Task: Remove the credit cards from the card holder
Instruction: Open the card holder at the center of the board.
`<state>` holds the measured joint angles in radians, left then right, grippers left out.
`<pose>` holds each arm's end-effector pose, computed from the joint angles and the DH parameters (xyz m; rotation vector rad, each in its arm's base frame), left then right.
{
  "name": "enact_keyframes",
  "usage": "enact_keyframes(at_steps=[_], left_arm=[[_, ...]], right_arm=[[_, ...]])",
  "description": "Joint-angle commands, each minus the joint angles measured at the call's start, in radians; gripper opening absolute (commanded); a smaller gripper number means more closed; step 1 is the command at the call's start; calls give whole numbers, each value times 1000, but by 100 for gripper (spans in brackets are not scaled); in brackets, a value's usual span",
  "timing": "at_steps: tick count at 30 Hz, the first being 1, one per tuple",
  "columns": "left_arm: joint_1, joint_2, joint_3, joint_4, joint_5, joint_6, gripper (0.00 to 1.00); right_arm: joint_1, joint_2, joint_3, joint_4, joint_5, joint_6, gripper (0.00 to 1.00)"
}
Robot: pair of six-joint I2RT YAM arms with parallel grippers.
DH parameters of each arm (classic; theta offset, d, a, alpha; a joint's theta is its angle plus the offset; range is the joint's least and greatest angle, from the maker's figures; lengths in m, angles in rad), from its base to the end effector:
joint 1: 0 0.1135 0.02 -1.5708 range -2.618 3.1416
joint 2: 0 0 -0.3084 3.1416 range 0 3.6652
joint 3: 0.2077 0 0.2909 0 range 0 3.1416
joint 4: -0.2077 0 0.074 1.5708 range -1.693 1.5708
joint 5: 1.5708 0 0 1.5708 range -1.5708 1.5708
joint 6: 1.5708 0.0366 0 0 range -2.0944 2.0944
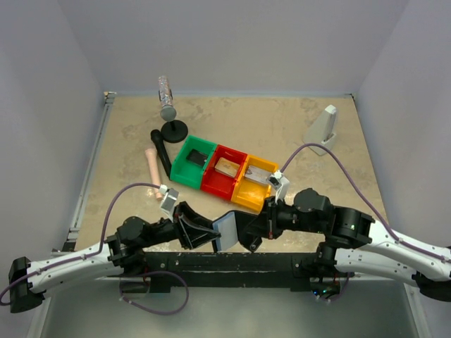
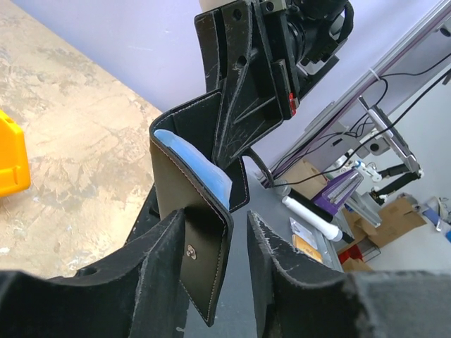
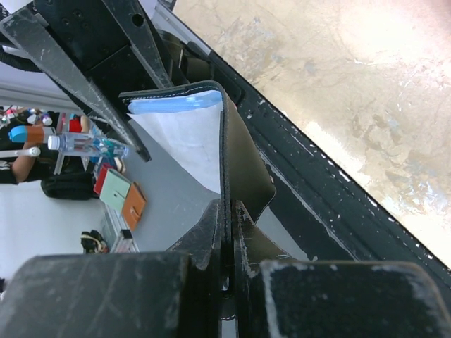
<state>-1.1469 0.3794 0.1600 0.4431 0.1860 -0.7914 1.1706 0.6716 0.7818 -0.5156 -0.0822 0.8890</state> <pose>0.0480 -0.1228 0.2487 0.4601 1.5191 -1.7118 0.0582 0.1452 0.3528 -0.3790 2.2360 1.3287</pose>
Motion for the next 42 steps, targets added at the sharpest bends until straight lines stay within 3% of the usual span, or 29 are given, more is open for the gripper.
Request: enact_keyframes(at_steps=[1, 13, 18, 24, 29, 31, 33, 38, 39, 42], left_arm=[[-7, -13, 32, 16, 17, 8, 46], [-7, -16, 23, 29, 29, 3, 24], [-7, -16, 23, 32, 29, -2, 25], [-7, -7, 29, 25, 29, -2, 1], [-7, 3, 65, -44, 20, 4, 0], [-7, 12, 101, -110, 9, 9, 0], [-7, 29, 140, -177, 7, 20, 0], [-7, 82, 237, -289, 3, 35, 0], [-7, 93, 255, -316, -2, 38, 0], [-7, 121, 305, -381, -17, 49, 0]], right_arm=[[-9, -14, -1, 72, -22, 16, 0], [-31, -20, -26, 94, -40, 21, 0], [-38, -23, -35, 100, -50, 22, 0], [-38, -17, -33, 97, -57, 15, 0], [-38, -15, -23, 75, -64, -13, 1], [-38, -10, -9, 52, -65, -28, 28], [-38, -6, 8, 23, -64, -48, 45], [-37, 5, 59, -44, -22, -99, 66], [-38, 9, 71, -58, -16, -113, 79], [-37, 25, 100, -104, 12, -131, 84]])
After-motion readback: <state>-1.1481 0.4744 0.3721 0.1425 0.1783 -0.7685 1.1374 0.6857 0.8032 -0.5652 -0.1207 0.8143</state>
